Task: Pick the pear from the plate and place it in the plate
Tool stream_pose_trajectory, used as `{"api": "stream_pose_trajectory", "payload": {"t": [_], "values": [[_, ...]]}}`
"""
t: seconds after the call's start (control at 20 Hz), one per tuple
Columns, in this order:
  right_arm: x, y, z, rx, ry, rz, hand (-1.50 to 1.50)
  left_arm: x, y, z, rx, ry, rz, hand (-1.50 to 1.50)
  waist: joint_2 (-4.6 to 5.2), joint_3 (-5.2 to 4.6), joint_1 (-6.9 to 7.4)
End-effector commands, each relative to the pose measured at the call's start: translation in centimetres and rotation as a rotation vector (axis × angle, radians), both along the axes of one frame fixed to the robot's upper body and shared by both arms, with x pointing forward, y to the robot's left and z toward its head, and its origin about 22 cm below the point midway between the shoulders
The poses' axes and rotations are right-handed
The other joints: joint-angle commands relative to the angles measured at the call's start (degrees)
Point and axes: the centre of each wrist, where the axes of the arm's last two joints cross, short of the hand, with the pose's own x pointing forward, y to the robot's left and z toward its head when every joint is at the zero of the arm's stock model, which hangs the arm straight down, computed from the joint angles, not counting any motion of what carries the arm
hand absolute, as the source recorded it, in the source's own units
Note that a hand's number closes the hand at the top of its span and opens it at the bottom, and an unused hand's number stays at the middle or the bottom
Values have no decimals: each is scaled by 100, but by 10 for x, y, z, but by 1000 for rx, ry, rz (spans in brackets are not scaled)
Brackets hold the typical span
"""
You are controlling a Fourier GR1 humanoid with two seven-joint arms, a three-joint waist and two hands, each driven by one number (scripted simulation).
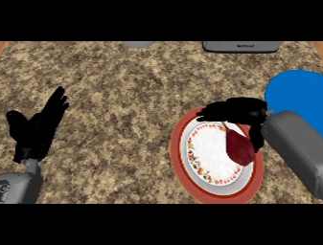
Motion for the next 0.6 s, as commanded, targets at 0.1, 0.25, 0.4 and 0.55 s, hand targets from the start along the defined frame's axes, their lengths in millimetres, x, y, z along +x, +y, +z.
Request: {"api": "stream_pose_trajectory", "payload": {"t": [0.1,0.25,0.4,0.55], "values": [[-8,17,5,-66,63,150,150,-7,-17,2,0,0,-12,0,0,19,-3],[-19,15,-19,-35,56,189,150,-1,0,-4,-1,14,1,0,18,20,5],[-17,14,-19,6,83,177,150,16,-4,14,-5,-8,-6,0,28,20,-1],[-21,17,-19,51,94,147,150,-2,7,-2,9,6,-8,0,16,18,-10]]}}
